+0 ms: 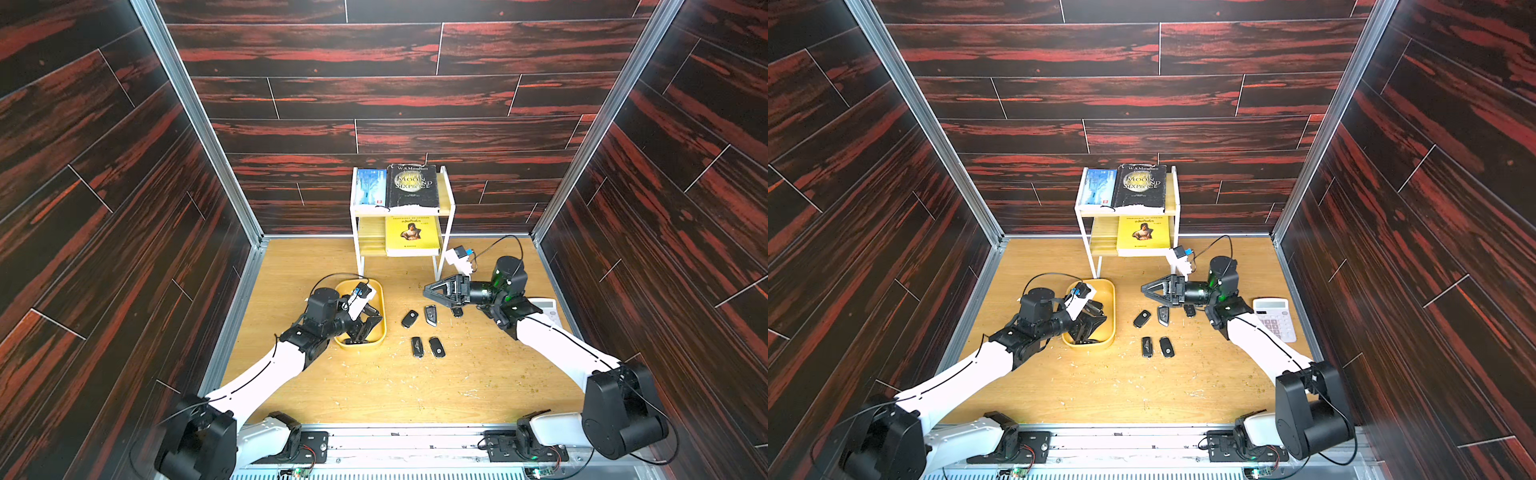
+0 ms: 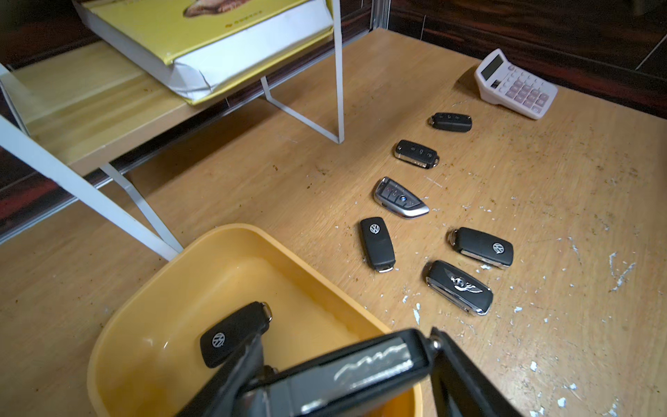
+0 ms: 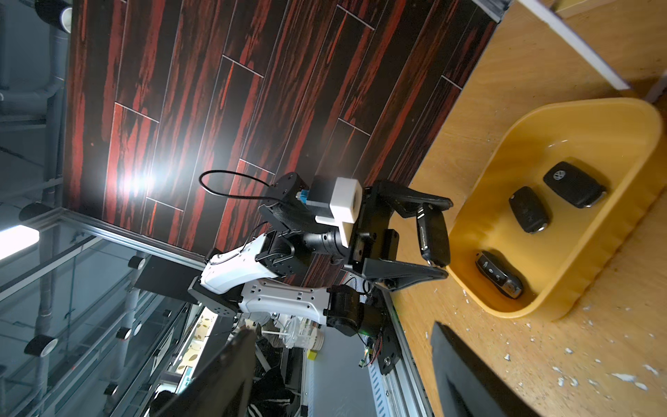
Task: Place the car key into the storage box
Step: Place the car key in the storage box.
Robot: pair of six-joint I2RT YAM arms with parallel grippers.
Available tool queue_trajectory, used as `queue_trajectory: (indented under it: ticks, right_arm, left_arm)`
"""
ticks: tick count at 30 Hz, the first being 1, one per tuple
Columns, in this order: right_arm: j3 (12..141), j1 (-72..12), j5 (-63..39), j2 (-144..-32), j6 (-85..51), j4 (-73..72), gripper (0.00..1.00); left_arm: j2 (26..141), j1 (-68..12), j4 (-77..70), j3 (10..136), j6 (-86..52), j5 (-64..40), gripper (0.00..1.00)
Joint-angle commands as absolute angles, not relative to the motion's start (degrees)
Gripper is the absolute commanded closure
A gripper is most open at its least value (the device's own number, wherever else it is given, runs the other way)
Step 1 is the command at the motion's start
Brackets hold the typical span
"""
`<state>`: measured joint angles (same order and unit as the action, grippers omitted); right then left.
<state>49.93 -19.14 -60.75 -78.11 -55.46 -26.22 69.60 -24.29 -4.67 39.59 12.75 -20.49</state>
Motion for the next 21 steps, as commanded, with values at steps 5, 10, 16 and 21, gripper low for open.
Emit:
queue_trajectory:
  ticks: [5, 10, 16, 21]
  right_arm:
    - [52.0, -16.8, -60.2, -74.5, -47.2, -14.1, 0.19]
    - [51.8, -15.4, -60.6, -73.1, -46.1, -11.8, 0.19]
    - [51.1, -14.6, -60.7, -72.1, -45.9, -11.1, 0.19]
    - [50.8, -14.3, -60.8, -71.6, -45.8, -10.6, 0.19]
  left_arm:
    - [75.1, -23.7, -2.2, 44.2, 11.0, -16.5, 0.6]
    - [78.5, -23.6, -1.4, 46.3, 9.2, -15.2, 0.61]
    - [84.0, -23.4, 1.8, 50.5, 6.6, -11.2, 0.61]
    - [87.8, -23.2, 1.1, 53.1, 4.0, -9.5, 0.61]
